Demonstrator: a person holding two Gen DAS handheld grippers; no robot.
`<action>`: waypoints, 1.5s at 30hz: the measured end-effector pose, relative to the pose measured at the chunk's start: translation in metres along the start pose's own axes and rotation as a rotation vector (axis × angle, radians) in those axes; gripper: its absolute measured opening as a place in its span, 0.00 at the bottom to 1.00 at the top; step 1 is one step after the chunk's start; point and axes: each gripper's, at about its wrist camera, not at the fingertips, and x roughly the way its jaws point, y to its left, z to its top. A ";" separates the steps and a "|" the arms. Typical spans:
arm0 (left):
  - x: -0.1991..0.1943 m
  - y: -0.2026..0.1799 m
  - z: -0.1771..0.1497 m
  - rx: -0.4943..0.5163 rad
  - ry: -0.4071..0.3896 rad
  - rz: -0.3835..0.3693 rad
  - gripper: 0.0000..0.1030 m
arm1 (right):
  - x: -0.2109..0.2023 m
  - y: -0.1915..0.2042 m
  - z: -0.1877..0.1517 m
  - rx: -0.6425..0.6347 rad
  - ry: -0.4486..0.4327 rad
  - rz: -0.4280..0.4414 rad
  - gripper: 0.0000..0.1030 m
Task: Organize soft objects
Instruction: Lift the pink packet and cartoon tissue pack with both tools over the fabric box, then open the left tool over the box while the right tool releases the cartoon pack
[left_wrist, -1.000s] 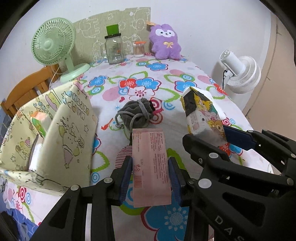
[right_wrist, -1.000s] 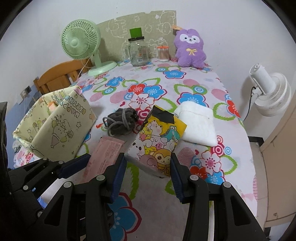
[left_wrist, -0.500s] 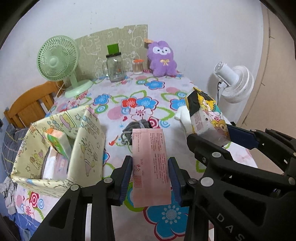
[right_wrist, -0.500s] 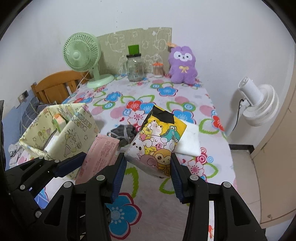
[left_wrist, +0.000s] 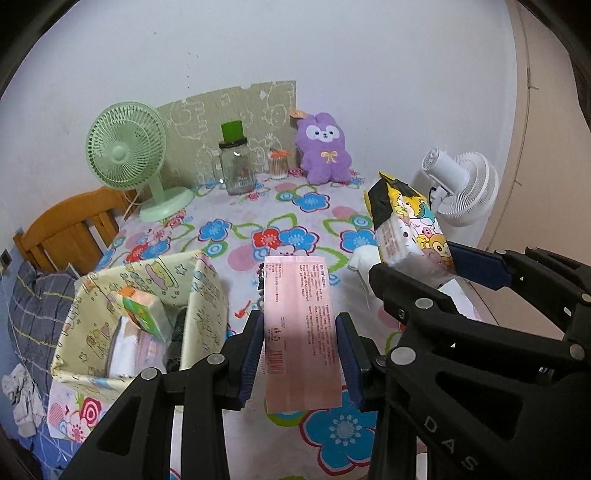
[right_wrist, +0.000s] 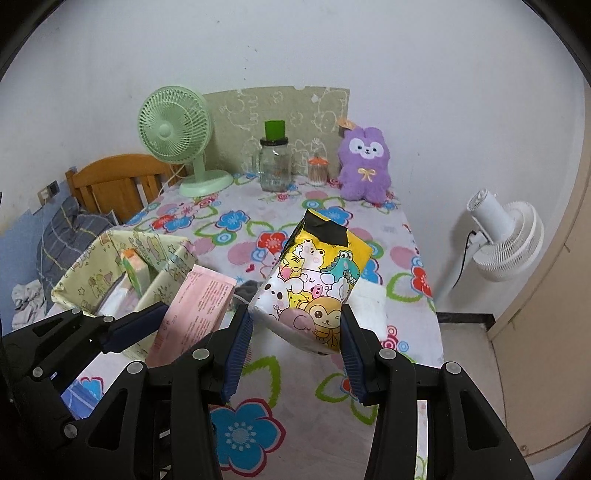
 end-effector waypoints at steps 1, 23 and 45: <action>-0.001 0.001 0.001 0.000 -0.003 0.001 0.39 | -0.001 0.002 0.002 -0.002 -0.003 0.001 0.48; -0.013 0.060 0.008 -0.018 -0.038 0.028 0.39 | 0.000 0.062 0.032 -0.054 -0.041 0.027 0.48; 0.004 0.128 0.005 -0.081 -0.010 0.072 0.39 | 0.033 0.122 0.052 -0.127 -0.018 0.091 0.48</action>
